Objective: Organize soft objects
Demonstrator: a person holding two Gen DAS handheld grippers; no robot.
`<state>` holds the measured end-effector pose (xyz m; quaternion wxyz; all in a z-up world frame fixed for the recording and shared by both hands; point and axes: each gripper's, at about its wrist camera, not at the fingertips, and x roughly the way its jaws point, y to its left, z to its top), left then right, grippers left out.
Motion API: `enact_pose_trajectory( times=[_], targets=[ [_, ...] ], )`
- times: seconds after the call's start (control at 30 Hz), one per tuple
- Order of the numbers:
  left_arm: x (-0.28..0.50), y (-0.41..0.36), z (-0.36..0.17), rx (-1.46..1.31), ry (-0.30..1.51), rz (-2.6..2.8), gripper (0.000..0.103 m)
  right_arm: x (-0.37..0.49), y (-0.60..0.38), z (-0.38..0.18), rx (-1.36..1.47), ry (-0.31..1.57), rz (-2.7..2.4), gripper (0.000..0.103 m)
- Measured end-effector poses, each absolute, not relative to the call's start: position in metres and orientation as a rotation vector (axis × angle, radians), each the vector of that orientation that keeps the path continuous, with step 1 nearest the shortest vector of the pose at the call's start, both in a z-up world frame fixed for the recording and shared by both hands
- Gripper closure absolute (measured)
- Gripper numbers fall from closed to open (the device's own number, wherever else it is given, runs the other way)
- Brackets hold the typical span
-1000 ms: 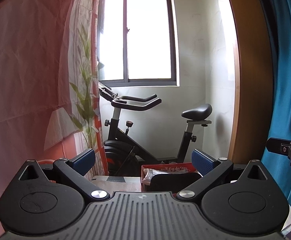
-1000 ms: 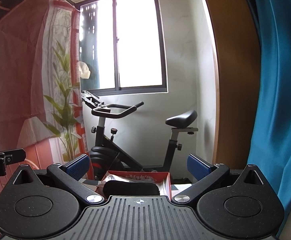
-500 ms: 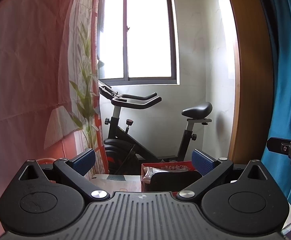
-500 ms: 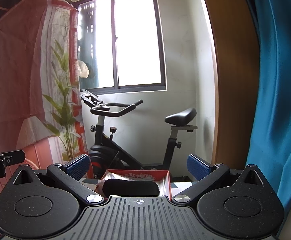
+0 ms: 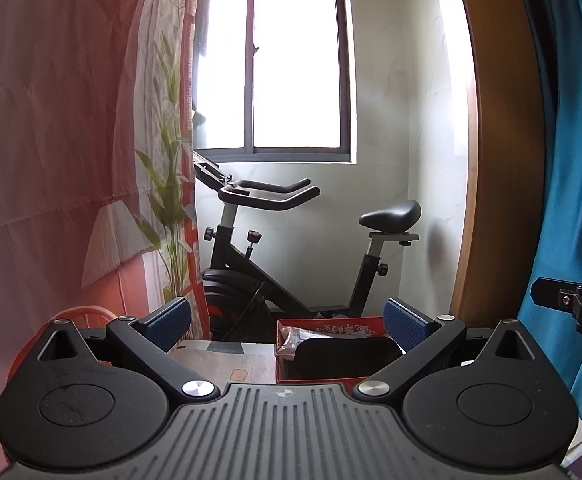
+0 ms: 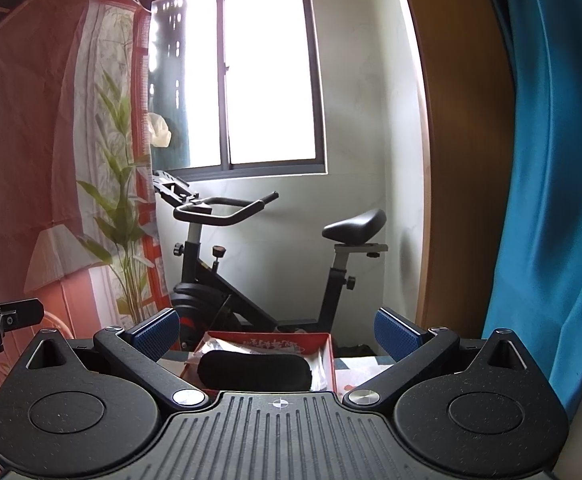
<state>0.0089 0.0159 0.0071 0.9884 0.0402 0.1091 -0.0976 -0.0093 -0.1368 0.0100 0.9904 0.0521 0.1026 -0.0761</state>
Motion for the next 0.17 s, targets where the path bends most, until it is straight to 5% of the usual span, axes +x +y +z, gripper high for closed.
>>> enact_pose_trajectory(
  times=[0.17],
  targets=[
    [0.0105, 0.0183, 0.0058, 0.075, 0.220, -0.200, 0.000, -0.0061, -0.1356, 0.0089, 0.103, 0.215, -0.158, 0.000]
  ],
)
